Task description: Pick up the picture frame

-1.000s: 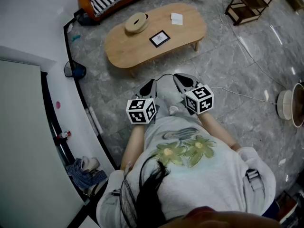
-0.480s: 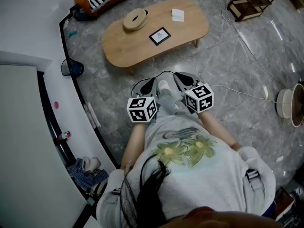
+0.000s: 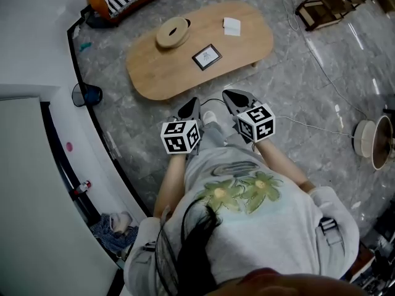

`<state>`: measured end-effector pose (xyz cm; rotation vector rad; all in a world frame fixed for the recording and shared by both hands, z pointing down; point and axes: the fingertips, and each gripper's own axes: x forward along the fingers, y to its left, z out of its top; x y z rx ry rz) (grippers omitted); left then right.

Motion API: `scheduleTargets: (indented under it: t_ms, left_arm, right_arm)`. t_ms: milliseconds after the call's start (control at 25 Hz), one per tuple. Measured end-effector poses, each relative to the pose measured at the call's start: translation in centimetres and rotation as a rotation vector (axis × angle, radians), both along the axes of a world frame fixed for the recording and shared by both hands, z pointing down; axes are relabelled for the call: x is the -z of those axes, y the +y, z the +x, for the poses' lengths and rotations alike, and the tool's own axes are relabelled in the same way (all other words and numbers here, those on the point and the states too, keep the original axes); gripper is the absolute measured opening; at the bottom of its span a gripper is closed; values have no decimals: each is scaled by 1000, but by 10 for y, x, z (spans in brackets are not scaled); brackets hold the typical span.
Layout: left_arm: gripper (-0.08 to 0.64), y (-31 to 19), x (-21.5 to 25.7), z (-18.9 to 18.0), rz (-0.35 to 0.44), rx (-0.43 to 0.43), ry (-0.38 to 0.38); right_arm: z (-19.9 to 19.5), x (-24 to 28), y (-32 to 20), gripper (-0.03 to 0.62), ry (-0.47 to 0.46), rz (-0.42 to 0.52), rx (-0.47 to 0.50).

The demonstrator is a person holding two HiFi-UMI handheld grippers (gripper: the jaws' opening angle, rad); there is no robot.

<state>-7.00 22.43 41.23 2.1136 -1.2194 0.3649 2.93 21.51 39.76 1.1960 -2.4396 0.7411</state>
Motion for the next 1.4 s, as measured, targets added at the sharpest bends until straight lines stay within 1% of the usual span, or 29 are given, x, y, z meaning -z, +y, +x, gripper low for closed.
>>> scheduleTargets:
  t_ms: [160,240,360,480,600,680,800,840,1040,1200,1400]
  left_arm:
    - [17,-37,-1,-6,-8,-2,12]
    - [17,-50,-1,-5,-5,-24,3]
    - [17,-66,0,0,24,-75,-35]
    - [18,-73,-1,3,17,-87,-22]
    - [21,-81,-7,4,3,-72,-14]
    - [37,-86,-14,4,-8,-61,-22]
    - [113,-96,-23,4,-44,-37,-22]
    - [128,-100,-25,4,-54,-27,-22]
    - [136,-123,-35,3,-89,14,-30]
    - [138,-145,-47,9,-116,66,-36]
    - [153,-167,-61,16,-143,119,-44]
  right_arm:
    - [-3,6,-37,8,17,3,-19]
    - [0,2,-46,8,27,-4,-28]
    - [6,-3,-57,8,39,-6,-42]
    - [12,-6,-63,8,54,-13,-57]
    - [19,-11,-73,13,76,-22,-63]
    - [23,-15,-81,49,80,-37,-67]
    - [29,-22,-94,69,94,-58,-58]
    - [30,-24,-100,74,102,-65,-51]
    - [32,-40,-128,84,139,-104,3]
    - [35,-51,-154,94,169,-123,65]
    - [39,-64,-180,100,175,-155,127]
